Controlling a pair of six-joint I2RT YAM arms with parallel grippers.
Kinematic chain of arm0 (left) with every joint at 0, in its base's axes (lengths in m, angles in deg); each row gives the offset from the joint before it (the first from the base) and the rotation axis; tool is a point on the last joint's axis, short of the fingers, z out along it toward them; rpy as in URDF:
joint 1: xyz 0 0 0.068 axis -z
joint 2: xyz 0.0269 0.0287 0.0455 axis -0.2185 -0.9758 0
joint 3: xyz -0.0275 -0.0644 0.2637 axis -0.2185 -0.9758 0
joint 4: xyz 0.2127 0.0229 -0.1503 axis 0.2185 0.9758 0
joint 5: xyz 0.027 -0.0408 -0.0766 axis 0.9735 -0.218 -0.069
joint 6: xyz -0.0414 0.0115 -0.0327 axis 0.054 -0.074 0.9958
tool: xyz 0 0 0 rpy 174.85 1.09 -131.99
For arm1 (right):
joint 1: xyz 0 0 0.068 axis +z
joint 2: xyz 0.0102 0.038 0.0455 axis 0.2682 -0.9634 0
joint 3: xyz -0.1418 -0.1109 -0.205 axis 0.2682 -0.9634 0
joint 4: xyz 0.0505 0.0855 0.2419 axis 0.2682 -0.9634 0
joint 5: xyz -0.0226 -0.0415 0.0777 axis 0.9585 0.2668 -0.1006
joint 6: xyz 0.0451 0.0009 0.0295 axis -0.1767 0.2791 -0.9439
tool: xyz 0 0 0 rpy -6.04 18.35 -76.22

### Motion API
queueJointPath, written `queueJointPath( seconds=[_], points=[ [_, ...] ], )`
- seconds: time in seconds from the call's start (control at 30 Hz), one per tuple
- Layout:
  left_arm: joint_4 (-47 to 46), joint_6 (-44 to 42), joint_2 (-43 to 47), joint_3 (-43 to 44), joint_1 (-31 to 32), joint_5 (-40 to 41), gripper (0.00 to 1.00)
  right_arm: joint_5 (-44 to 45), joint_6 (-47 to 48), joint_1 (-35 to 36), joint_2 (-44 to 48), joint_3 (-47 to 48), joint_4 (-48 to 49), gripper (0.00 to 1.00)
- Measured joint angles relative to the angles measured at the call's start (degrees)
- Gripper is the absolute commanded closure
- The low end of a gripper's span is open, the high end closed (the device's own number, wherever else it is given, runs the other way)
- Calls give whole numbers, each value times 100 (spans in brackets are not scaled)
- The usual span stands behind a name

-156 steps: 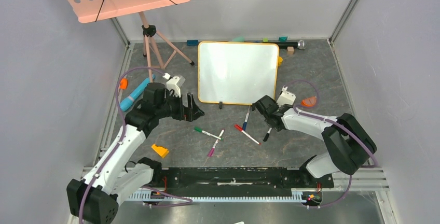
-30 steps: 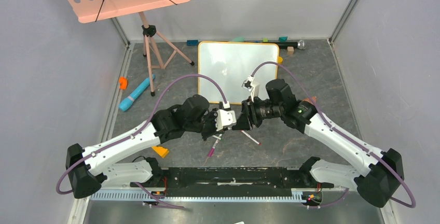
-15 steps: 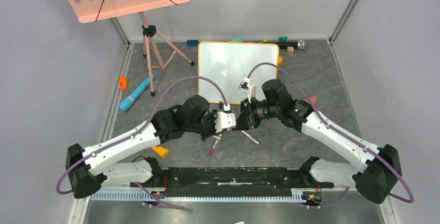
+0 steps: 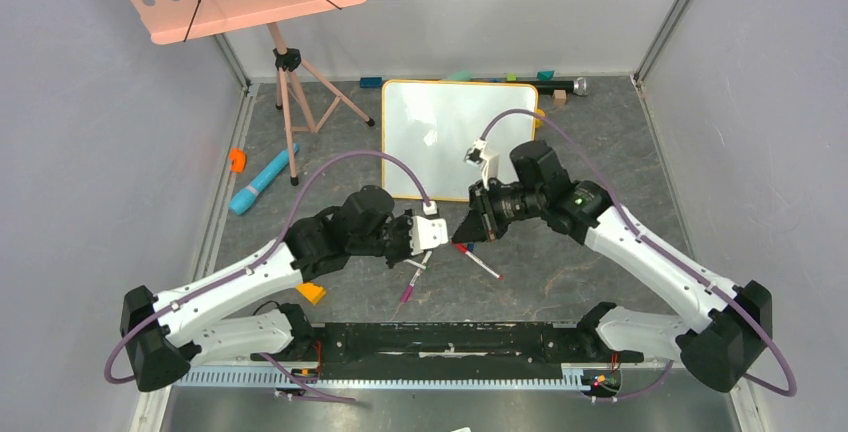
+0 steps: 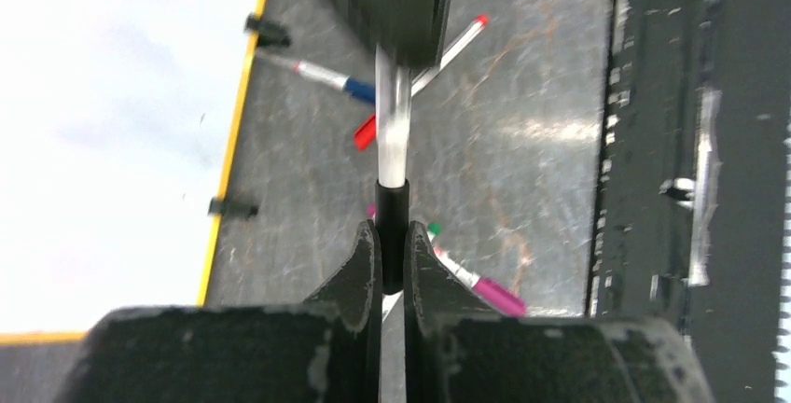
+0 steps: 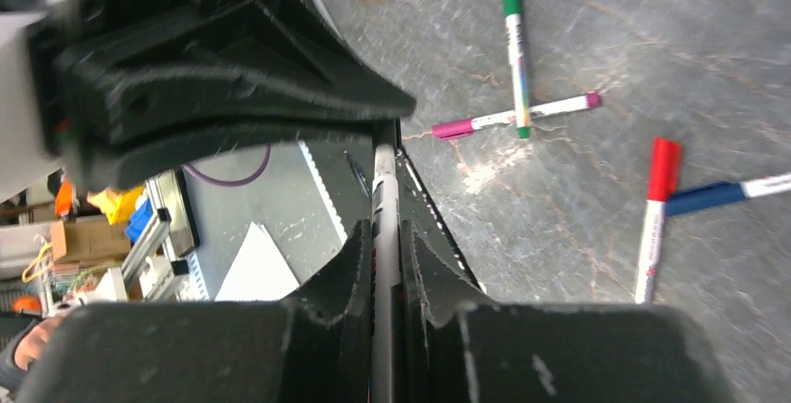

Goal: Write a sentence on the whiteboard
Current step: Open the pen cap from the whiteboard marker, then place the pen cap at the center of the board.

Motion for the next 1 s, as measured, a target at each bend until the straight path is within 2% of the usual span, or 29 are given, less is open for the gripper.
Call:
queueJointPath(
  seconds=[0.23, 0.4, 0.5, 0.6, 0.67, 0.8, 1.0],
  points=[
    [260, -28, -20, -404, -636, 472, 98, -131, 553, -1327, 341, 356, -813, 100],
    [321, 280, -236, -400, -809, 988, 98, 33, 616, -1471, 433, 278, -1008, 100],
    [306, 1224, -319, -393, -1003, 1753, 98, 328, 507, -1471, 581, 76, -940, 100],
    [348, 2487, -345, -387, -1652, 2232, 98, 752, 317, -1471, 852, -68, -817, 100],
    [393, 3316, -350, -391, -2247, 2280, 98, 1014, 186, -1471, 1051, -140, -671, 100],
    [452, 4776, -535, -476, -3008, 2452, 98, 1333, -2, -1471, 1261, -210, -457, 100],
    [461, 6072, -1209, -662, -3279, 2535, 97, 1954, -175, -1471, 1397, -363, -295, 100]
  ],
)
